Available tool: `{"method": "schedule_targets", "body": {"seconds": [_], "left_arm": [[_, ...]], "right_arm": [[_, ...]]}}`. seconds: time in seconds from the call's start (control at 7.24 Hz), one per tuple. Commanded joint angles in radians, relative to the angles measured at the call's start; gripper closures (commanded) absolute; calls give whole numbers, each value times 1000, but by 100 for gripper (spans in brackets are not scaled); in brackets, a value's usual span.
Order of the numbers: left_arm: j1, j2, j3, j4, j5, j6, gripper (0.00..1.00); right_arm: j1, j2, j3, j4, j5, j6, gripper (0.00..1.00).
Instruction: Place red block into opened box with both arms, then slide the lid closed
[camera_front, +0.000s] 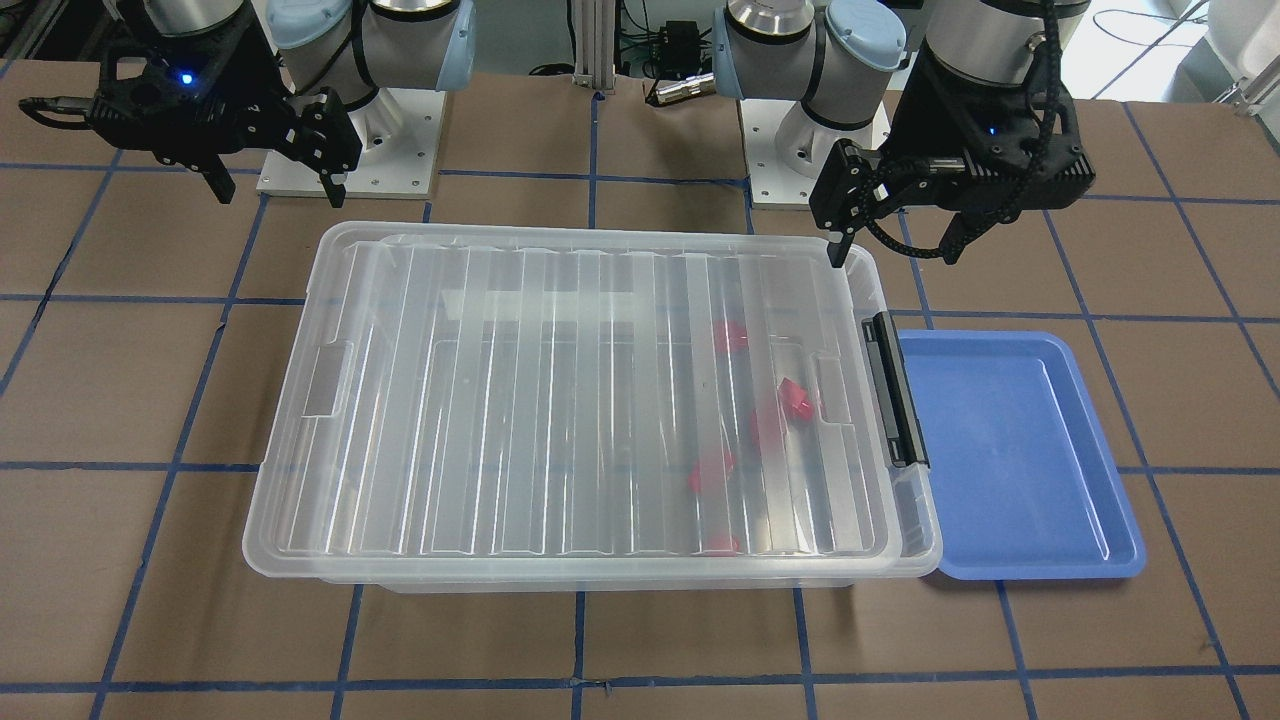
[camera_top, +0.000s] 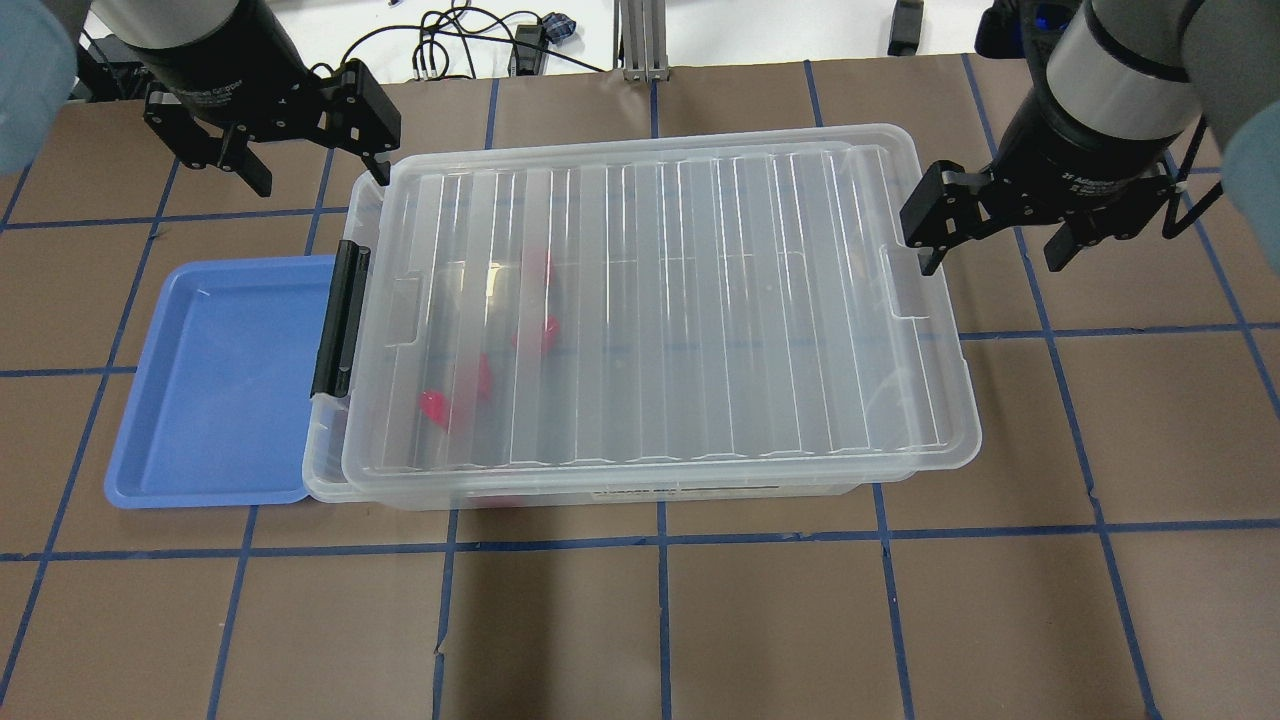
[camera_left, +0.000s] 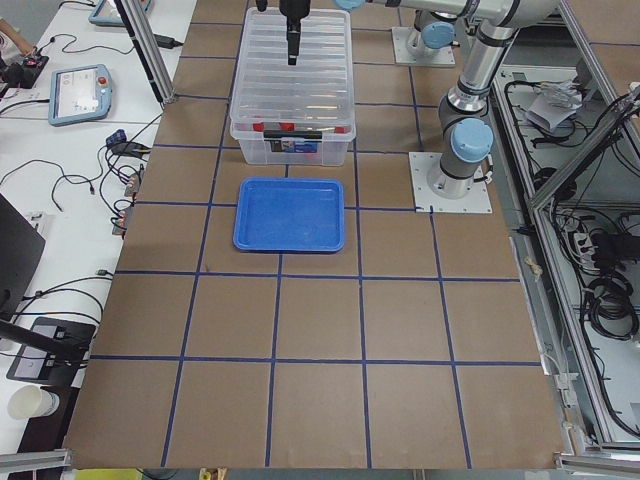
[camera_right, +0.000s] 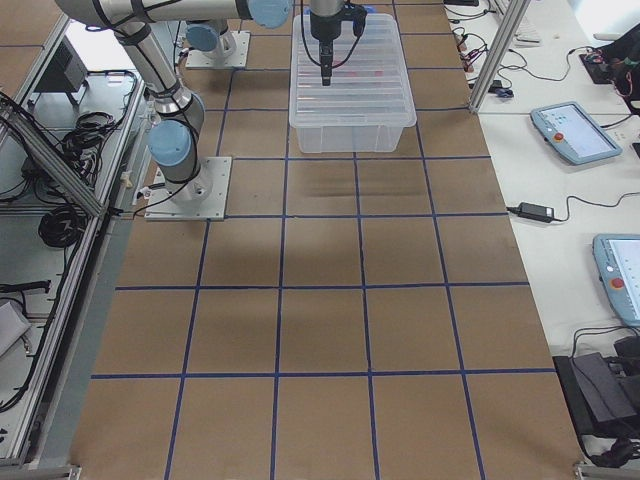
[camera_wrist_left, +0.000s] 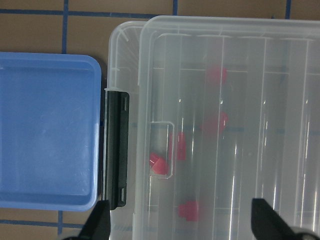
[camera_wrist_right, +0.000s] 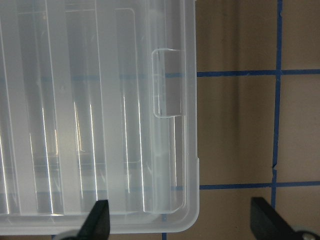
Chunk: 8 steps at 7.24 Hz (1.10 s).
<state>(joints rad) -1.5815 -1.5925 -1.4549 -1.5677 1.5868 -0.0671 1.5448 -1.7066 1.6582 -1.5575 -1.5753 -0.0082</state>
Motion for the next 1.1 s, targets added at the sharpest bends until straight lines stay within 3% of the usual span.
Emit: {"method": "schedule_targets", "body": {"seconds": [0.0, 0.97], "left_arm": [[0, 2, -1, 0, -1, 1, 0], [0, 5, 4, 0, 1, 1, 0]], "right_arm": [[0, -1, 2, 1, 0, 1, 0], [-3, -1, 0, 13, 1, 11, 0]]}}
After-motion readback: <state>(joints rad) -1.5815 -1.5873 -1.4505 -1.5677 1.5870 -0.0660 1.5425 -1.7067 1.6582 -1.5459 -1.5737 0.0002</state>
